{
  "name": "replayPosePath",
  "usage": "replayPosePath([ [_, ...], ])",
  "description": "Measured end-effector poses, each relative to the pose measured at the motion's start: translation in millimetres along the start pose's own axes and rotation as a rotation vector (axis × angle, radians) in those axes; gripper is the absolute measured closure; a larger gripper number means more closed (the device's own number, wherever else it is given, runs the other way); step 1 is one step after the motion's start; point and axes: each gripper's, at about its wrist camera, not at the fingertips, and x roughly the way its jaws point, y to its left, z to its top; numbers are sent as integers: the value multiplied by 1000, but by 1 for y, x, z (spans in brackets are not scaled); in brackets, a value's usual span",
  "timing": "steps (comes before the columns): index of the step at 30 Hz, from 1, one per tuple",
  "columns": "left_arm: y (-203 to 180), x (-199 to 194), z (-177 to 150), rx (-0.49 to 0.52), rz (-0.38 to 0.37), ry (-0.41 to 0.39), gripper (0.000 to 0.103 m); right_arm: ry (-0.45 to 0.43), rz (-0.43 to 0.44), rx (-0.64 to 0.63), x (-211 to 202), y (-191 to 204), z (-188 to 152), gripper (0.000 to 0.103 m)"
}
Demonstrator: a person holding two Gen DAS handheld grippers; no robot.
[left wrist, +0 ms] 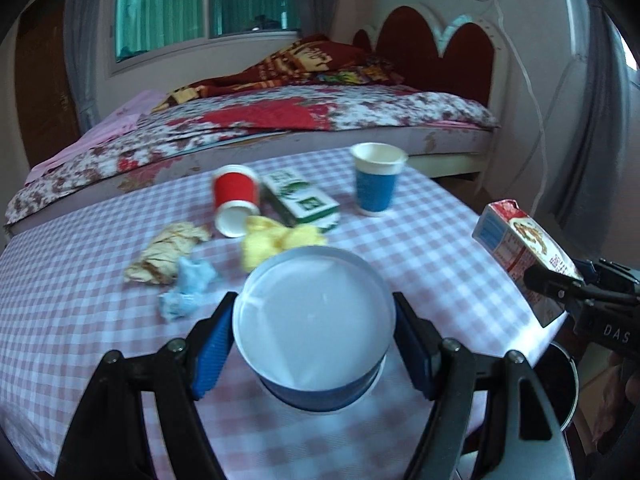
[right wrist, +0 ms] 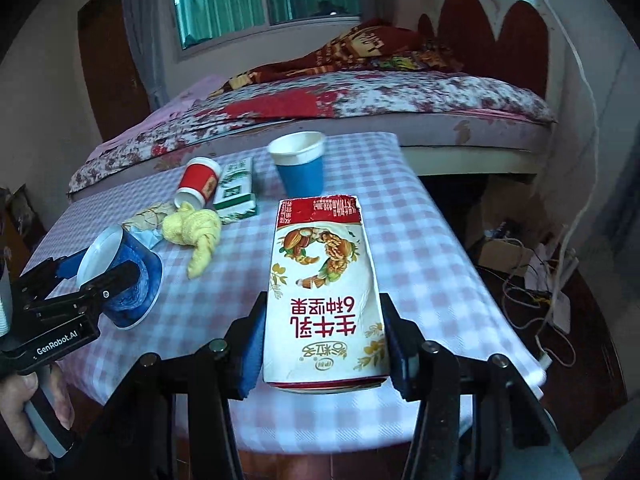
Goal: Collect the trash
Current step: 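Carry the blue tin and milk carton to the black bin and release both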
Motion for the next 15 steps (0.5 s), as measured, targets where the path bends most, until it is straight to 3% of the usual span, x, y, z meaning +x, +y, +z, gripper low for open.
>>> replayPosePath([
  [15, -113, -14, -7, 143, -172, -9, 29, -24, -131, 140, -67, -94, -52, 50],
])
